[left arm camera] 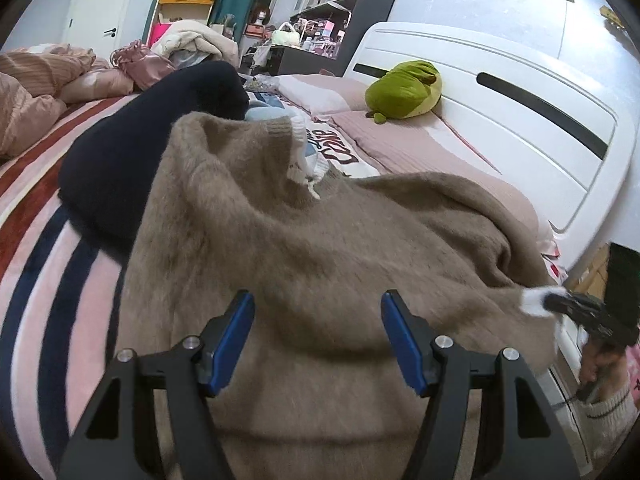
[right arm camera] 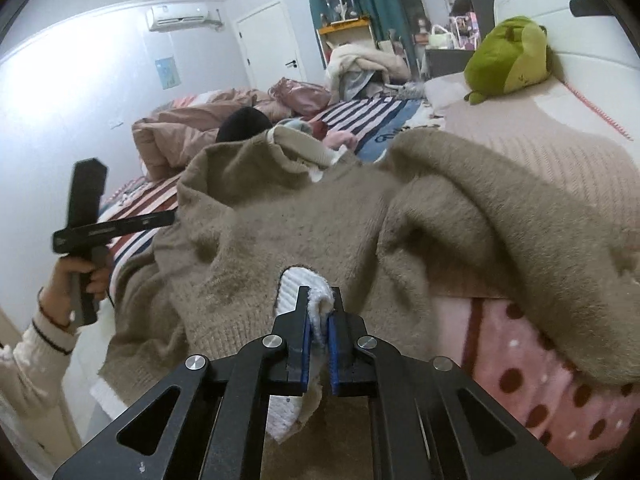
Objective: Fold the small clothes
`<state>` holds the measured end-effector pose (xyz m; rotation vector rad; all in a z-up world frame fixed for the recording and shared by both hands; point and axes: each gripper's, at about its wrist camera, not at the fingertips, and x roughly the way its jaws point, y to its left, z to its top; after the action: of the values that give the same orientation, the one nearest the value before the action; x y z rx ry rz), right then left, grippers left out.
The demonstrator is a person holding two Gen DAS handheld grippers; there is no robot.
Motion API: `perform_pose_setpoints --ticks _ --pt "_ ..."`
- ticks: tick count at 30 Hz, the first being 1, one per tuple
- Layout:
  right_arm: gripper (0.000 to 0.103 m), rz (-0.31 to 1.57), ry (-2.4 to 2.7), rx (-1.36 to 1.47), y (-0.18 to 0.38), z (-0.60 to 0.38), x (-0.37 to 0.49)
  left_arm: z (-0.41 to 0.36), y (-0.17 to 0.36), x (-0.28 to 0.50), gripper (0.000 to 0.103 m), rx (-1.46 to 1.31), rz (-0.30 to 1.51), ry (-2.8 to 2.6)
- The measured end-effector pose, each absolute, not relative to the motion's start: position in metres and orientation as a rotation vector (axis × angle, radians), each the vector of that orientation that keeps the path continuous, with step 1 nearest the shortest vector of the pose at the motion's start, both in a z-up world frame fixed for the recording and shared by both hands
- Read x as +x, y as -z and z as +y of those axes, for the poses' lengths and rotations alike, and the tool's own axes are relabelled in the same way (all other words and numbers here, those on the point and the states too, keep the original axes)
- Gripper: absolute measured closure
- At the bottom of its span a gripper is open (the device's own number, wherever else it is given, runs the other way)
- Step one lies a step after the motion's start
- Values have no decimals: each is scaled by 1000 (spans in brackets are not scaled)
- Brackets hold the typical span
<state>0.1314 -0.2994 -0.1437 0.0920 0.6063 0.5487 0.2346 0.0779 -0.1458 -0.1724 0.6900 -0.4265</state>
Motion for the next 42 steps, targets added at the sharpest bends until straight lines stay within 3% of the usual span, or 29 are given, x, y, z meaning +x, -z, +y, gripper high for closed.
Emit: perform_pose_setpoints --ticks 6,11,15,18,20,26,31,40,42 --pt "101 624 -546 150 152 -313 121 68 163 278 42 -176 705 439" --pt "101 689 -526 195 171 -315 128 57 194 314 42 -150 854 421" --pt "100 711 -512 216 176 -319 129 58 179 302 42 -137 814 411" --pt "91 707 -506 237 172 -325 129 58 161 275 41 -148 770 448" --pt "65 677 -483 264 166 -335 125 60 147 252 41 -144 734 449" --pt "41 572 -184 339 159 -394 102 66 110 192 35 -156 651 409" --pt "33 550 -94 499 183 -433 89 65 105 159 32 -214 625 405" --pt "31 442 -49 607 209 -477 116 56 121 145 30 -275 671 369" --pt "35 421 -50 622 208 -482 124 54 121 144 30 -270 671 354"
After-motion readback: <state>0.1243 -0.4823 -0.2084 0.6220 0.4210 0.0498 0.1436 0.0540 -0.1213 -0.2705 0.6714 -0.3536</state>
